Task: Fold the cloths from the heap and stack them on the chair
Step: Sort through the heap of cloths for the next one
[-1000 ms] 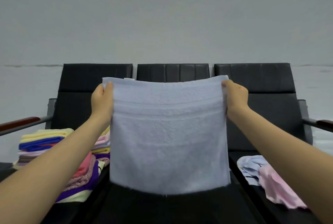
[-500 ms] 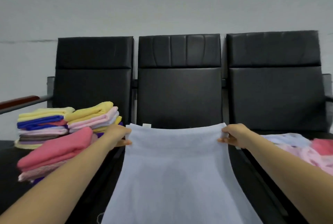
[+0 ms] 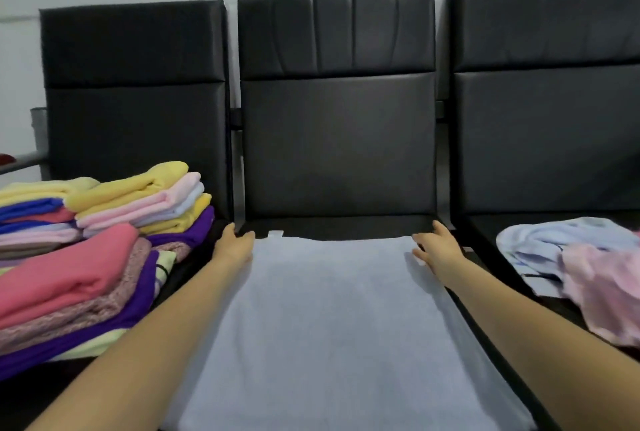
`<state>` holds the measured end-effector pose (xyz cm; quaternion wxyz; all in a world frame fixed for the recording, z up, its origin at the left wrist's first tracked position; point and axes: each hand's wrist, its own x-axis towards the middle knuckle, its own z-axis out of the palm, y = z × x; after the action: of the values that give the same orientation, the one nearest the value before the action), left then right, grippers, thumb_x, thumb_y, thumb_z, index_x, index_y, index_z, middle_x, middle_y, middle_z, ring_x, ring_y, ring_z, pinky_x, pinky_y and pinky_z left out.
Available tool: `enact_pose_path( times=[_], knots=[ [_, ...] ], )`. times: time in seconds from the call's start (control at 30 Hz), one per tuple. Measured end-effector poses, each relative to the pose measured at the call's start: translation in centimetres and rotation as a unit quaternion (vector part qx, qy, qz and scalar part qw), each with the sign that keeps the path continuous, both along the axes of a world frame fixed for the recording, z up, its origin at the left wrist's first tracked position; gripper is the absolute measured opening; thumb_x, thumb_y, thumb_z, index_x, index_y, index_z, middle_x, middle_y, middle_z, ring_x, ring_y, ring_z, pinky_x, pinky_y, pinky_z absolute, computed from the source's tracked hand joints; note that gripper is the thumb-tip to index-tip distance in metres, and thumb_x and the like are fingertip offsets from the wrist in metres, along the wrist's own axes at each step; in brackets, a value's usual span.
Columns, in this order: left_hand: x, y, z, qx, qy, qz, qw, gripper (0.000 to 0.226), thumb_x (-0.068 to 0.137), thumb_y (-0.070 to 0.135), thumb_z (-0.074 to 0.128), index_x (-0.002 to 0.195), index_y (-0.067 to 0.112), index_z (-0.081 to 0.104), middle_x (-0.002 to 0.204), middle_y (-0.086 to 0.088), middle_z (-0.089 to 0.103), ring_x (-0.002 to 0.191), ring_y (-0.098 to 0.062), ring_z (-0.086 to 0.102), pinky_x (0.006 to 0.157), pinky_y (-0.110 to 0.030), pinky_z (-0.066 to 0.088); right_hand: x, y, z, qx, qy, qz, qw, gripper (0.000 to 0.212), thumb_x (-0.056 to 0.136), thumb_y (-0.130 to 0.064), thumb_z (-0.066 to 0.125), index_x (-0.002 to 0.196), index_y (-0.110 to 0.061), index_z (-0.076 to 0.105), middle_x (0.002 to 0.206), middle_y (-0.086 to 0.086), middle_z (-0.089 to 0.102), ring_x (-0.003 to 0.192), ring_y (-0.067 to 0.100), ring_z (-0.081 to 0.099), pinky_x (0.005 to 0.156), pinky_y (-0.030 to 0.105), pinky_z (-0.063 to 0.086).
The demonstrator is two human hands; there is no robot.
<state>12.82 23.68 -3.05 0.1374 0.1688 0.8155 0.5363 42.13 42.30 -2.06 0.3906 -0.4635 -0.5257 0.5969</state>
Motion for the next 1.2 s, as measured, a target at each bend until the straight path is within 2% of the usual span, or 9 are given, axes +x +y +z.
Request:
enact_pose_path(
  times=[0.07, 0.17, 0.37, 0.53, 0.67, 0.87, 0.97, 1.07, 1.2],
  knots=[
    [0.6, 0.0, -0.3, -0.043, 0.041, -0.014, 0.998, 0.067, 0.095, 0.029, 0.055, 0.153, 0.02, 0.024, 0.157, -0.011, 0.024, 0.14, -0.033, 0.032, 0.112, -0.046, 0.034, 0.2, 0.0, -0.6, 0.071, -0.084, 0.009, 0.994, 0.067, 0.095, -0.004, 0.053, 0.154, -0.015, 0.022, 0.149, 0.01, 0.04, 0.12, 0.028, 0.053, 0.1, 0.04, 0.047],
    [2.4, -0.6, 0.4, -0.084, 0.114, -0.057, 0.988, 0.063, 0.096, 0.027, 0.053, 0.152, 0.015, 0.026, 0.158, -0.012, 0.021, 0.144, -0.031, 0.025, 0.116, -0.043, 0.026, 1.1, -0.9, 0.4, 0.139, -0.171, 0.028, 0.975, 0.059, 0.095, -0.01, 0.05, 0.151, -0.013, 0.03, 0.139, 0.01, 0.049, 0.09, 0.019, 0.057, 0.085, 0.034, 0.048],
    [8.3, -4.1, 2.2, -0.09, 0.144, -0.123, 0.978, 0.043, 0.096, 0.023, 0.05, 0.139, 0.014, 0.048, 0.141, -0.011, 0.048, 0.124, -0.027, 0.051, 0.098, -0.031, 0.039, 2.8, -4.6, 3.3, 0.193, -0.204, 0.067, 0.957, 0.036, 0.093, -0.013, 0.052, 0.128, -0.011, 0.058, 0.096, 0.001, 0.061, 0.087, 0.02, 0.06, 0.09, 0.041, 0.054],
    [13.7, -8.4, 1.7, -0.099, 0.212, -0.239, 0.943, 0.024, 0.096, 0.02, 0.053, 0.116, 0.016, 0.065, 0.118, 0.0, 0.065, 0.107, -0.016, 0.06, 0.087, -0.022, 0.043, 4.6, -10.9, 2.9, 0.231, -0.204, 0.173, 0.935, 0.019, 0.095, -0.016, 0.05, 0.105, -0.019, 0.065, 0.092, -0.002, 0.063, 0.08, 0.017, 0.06, 0.065, 0.024, 0.05],
    [16.7, -11.6, 1.9, -0.122, 0.232, -0.323, 0.91, 0.015, 0.096, 0.025, 0.055, 0.103, 0.023, 0.068, 0.099, 0.014, 0.064, 0.091, -0.006, 0.059, 0.077, -0.018, 0.043, 6.5, -14.1, 1.8, 0.306, -0.325, 0.316, 0.837, 0.017, 0.095, -0.017, 0.052, 0.102, -0.02, 0.067, 0.089, -0.011, 0.061, 0.077, 0.006, 0.056, 0.062, 0.012, 0.041],
    [18.4, -15.0, 1.8, -0.128, 0.26, -0.376, 0.88, 0.017, 0.092, 0.026, 0.06, 0.076, 0.03, 0.062, 0.078, 0.011, 0.064, 0.072, -0.003, 0.056, 0.068, -0.016, 0.042, 8.4, -17.5, 3.2, 0.334, -0.306, 0.427, 0.783, 0.013, 0.084, -0.034, 0.07, 0.077, -0.025, 0.065, 0.067, -0.011, 0.056, 0.062, 0.006, 0.047, 0.059, 0.017, 0.04],
    [18.6, -15.9, 0.9, -0.162, 0.296, -0.424, 0.84, 0.013, 0.09, 0.029, 0.06, 0.078, 0.028, 0.062, 0.08, 0.012, 0.061, 0.076, -0.004, 0.056, 0.072, -0.02, 0.045, 8.5, -18.8, 2.8, 0.35, -0.337, 0.488, 0.726, 0.025, 0.073, -0.046, 0.077, 0.085, -0.032, 0.061, 0.081, -0.007, 0.059, 0.071, 0.008, 0.052, 0.07, 0.028, 0.047],
    [18.6, -15.8, 0.2, -0.188, 0.35, -0.439, 0.806, 0.01, 0.089, 0.037, 0.058, 0.084, 0.028, 0.059, 0.084, 0.011, 0.057, 0.079, -0.004, 0.052, 0.075, -0.026, 0.046, 7.7, -19.5, 1.3, 0.43, -0.369, 0.502, 0.654, 0.026, 0.078, -0.044, 0.073, 0.093, -0.036, 0.054, 0.089, -0.009, 0.055, 0.078, 0.009, 0.051, 0.075, 0.028, 0.046],
    [18.6, -15.4, 0.4, -0.172, 0.368, -0.45, 0.795, 0.035, 0.084, 0.065, 0.04, 0.086, 0.034, 0.055, 0.085, 0.013, 0.053, 0.083, -0.002, 0.05, 0.076, -0.025, 0.044, 6.4, -19.4, 1.0, 0.478, -0.331, 0.48, 0.657, 0.006, 0.093, -0.029, 0.056, 0.095, -0.023, 0.058, 0.091, -0.008, 0.059, 0.081, 0.011, 0.052, 0.076, 0.026, 0.044]
  ],
)
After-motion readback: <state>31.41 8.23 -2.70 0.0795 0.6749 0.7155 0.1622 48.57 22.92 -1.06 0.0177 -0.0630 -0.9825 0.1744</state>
